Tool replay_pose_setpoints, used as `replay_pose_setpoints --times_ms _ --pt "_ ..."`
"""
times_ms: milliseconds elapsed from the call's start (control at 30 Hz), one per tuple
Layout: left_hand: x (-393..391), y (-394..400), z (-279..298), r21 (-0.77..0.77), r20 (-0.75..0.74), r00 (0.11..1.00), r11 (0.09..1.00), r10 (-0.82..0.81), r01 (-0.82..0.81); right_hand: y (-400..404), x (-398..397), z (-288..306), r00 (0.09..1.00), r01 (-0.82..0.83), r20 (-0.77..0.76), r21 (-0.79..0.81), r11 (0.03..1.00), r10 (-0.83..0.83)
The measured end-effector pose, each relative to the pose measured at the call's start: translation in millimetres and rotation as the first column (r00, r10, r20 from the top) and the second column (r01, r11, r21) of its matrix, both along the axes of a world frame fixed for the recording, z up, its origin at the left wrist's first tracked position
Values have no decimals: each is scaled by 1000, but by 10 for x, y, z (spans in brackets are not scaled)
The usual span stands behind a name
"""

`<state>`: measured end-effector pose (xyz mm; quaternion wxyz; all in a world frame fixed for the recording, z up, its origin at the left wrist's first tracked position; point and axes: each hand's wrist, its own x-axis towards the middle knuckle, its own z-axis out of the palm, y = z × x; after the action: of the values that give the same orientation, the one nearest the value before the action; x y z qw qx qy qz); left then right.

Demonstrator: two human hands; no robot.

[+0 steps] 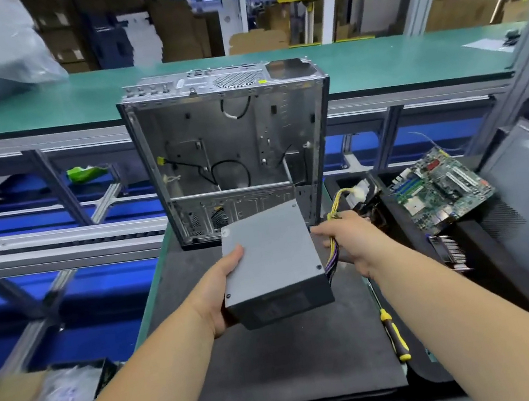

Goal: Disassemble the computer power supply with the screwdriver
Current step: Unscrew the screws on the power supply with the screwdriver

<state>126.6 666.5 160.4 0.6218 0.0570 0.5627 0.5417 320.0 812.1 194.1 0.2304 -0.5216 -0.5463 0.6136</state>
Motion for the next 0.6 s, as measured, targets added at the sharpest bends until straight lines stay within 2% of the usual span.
replay_pose_setpoints --times_ms 100,200,333,433,600 --pt "-102 -88 -92 -46 -87 996 999 12 -16 -36 -78 -78 1000 -10 13 85 996 9" --pt "-173 -188 -243 -114 -176 983 991 54 -75 -109 -164 -219 990 -111 97 126 986 99" --pt "-238 -303 -400 -135 -173 979 982 104 -129 -229 -293 -394 940 -287 243 191 939 238" --pt "-287 -346 -494 -144 -211 969 977 125 -157 -309 -386 -482 927 -315 286 234 920 244" --pt "-415 -344 -581 -168 -213 974 980 73 -110 -376 -451 -572 928 -282 324 285 916 184"
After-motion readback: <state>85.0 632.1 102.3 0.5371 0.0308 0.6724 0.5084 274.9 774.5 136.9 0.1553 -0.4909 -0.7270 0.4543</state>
